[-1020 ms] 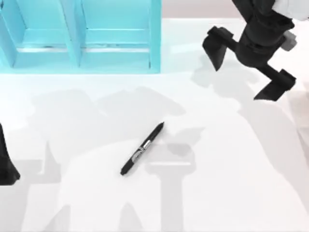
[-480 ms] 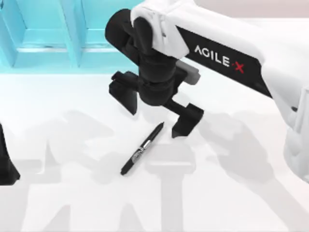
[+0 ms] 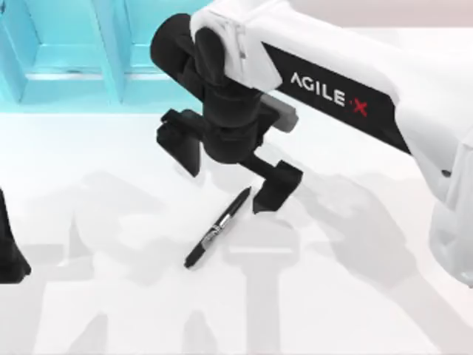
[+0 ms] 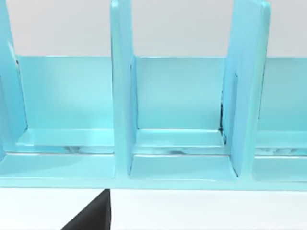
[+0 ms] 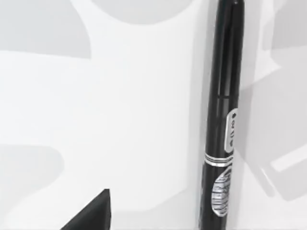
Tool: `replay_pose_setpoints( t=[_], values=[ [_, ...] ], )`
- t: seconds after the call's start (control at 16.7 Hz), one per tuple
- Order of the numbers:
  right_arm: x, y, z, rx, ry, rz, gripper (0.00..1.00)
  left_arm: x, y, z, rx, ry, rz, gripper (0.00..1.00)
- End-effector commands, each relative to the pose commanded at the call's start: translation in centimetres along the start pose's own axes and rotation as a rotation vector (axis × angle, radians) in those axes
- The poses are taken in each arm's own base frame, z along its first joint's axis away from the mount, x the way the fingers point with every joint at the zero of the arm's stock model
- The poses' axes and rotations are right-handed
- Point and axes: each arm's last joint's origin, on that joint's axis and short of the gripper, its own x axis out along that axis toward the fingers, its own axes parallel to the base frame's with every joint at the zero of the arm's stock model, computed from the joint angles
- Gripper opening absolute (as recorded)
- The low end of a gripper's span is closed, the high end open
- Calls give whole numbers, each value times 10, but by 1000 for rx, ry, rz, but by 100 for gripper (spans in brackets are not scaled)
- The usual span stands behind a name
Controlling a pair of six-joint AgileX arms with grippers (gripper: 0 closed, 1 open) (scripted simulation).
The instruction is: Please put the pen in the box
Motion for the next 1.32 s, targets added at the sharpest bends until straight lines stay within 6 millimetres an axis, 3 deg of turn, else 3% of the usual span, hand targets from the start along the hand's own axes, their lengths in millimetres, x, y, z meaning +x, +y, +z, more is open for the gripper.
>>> replay_pose_setpoints(
  t=[0.18,0.54,0.84,1.32],
  values=[
    [23,2,0,-2,2,-4,100,0,0,0,0,0,0,100],
    [94,1,-1,-2,1,2,100,0,0,0,0,0,0,100],
    [99,0,-2,-2,1,-1,100,0,0,0,0,0,0,100],
    [99,0,-2,-2,1,-1,40,0,0,0,0,0,0,100]
  ],
)
